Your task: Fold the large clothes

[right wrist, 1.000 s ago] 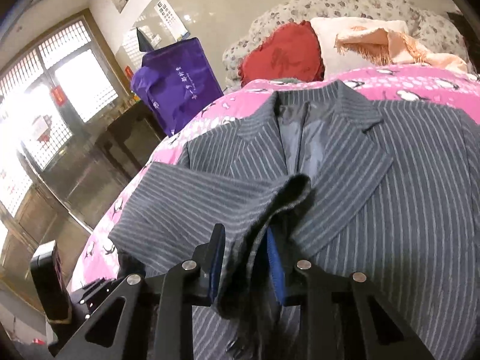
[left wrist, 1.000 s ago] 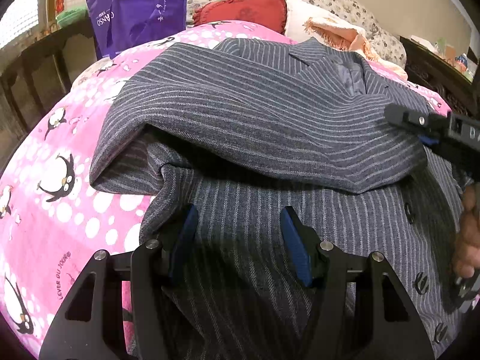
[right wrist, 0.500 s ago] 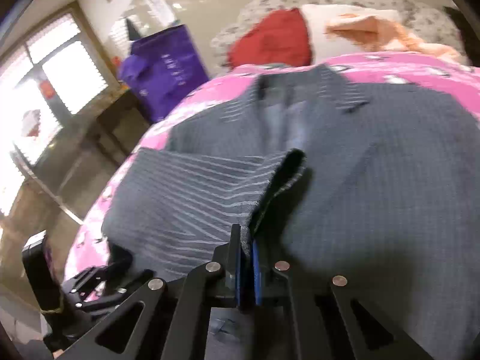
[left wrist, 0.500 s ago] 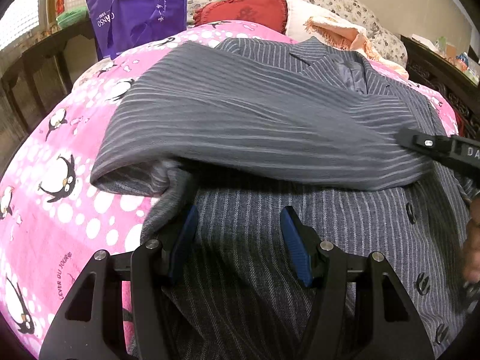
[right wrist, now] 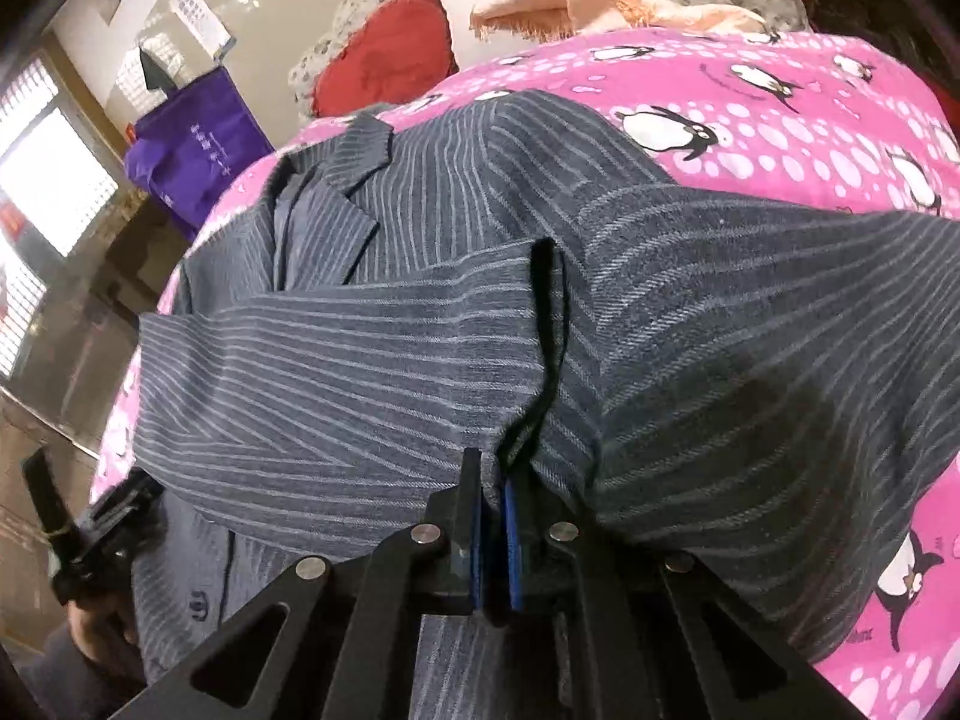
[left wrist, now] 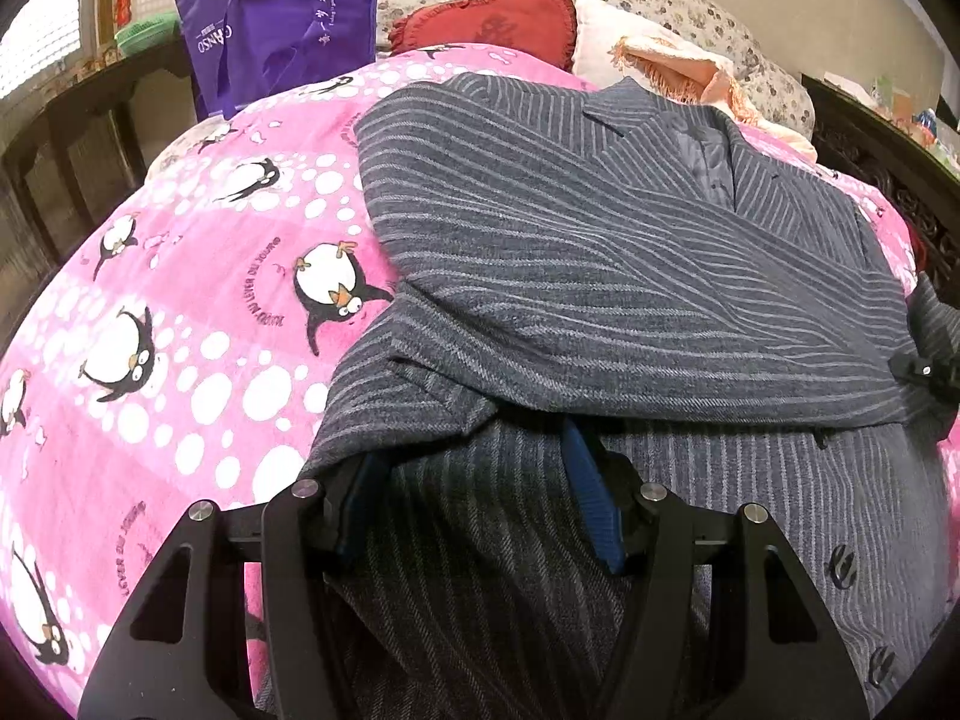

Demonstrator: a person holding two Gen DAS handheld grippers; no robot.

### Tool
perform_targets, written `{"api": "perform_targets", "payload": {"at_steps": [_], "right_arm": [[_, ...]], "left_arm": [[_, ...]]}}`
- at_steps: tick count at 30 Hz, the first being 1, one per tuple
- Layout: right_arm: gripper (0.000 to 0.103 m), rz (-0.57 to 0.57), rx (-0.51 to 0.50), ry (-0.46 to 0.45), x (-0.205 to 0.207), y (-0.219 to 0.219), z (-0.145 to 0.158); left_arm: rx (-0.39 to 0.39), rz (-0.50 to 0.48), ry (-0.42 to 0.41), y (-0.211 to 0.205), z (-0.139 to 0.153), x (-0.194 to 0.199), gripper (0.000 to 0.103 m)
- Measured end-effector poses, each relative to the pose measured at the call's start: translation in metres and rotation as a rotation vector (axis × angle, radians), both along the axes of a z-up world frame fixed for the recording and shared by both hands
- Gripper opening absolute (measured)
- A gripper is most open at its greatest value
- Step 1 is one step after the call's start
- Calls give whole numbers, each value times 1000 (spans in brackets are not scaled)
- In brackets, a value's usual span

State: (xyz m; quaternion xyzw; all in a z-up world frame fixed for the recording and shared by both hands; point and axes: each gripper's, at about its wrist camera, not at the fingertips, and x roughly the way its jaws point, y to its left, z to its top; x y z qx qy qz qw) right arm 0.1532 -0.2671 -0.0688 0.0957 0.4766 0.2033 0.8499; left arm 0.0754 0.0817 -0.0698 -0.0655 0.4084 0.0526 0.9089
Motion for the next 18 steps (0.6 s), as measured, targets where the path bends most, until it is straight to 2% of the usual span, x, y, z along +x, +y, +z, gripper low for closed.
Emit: {"api": "perform_targets", "payload": {"at_steps": [5,9,12,15,17,18], "right_arm": [[5,-4,-43,-26,-5,2,10],[5,-3,-66,-18,-9,-6,14],[8,-8,-54,-51,-18,-9,27],[15,-43,-61,-124,-30,-13,50],[16,-44,-80,-204,-41,-9,68],[16,-36,-74,-232,-44,-5,73]], "left_arm": [[-19,8,-21,4,15,-24,58],[-42,15,-89,7,43,-27,58],[13,34,-161,6,69,-10,58],[3,67,-201,15,84,10,58],[-7,50,-197,19,84,33,59],[-21,23,-161,20,78,51,59]]}}
